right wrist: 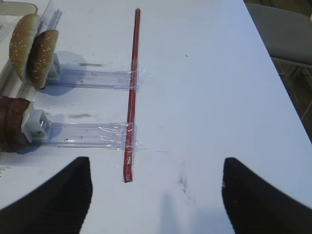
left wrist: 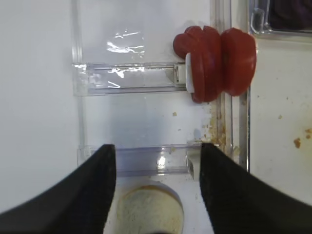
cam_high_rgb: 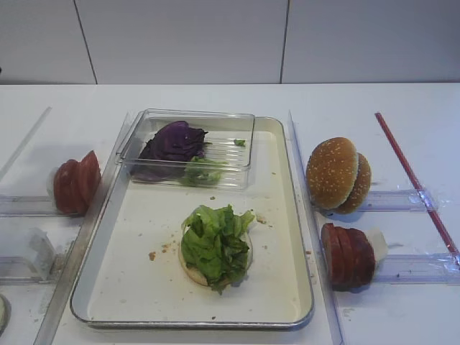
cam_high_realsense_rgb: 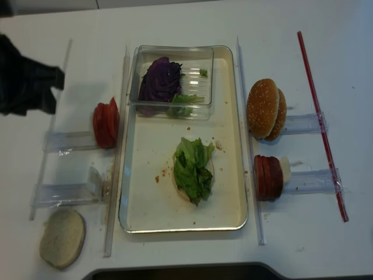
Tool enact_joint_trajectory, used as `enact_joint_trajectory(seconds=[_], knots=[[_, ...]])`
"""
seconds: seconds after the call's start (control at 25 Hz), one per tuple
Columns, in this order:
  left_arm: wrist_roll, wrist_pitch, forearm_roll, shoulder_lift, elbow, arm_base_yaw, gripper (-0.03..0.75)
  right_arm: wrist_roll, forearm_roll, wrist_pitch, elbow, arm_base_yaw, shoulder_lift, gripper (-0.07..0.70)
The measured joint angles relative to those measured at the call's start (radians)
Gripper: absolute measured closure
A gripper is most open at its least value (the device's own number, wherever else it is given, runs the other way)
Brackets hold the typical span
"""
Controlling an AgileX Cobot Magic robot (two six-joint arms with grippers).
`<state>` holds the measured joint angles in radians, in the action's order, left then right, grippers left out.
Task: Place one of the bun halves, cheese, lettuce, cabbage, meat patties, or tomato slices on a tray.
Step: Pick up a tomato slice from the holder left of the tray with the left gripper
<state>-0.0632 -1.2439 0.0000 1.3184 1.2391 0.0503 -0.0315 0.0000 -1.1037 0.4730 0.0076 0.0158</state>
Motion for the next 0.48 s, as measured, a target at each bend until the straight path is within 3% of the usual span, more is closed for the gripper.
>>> enact_joint_trajectory(seconds=[0.28,0.48], knots=[[0.007,0.002,-0.028,0.077,0.027,0.008,0.358,0.000,0.000,0.000,-0.002,0.000,0.000,0.067],[0.020,0.002,-0.049,0.147,0.077,0.093,0.358,0.000,0.000,0.000,-0.002,0.000,0.000,0.067]])
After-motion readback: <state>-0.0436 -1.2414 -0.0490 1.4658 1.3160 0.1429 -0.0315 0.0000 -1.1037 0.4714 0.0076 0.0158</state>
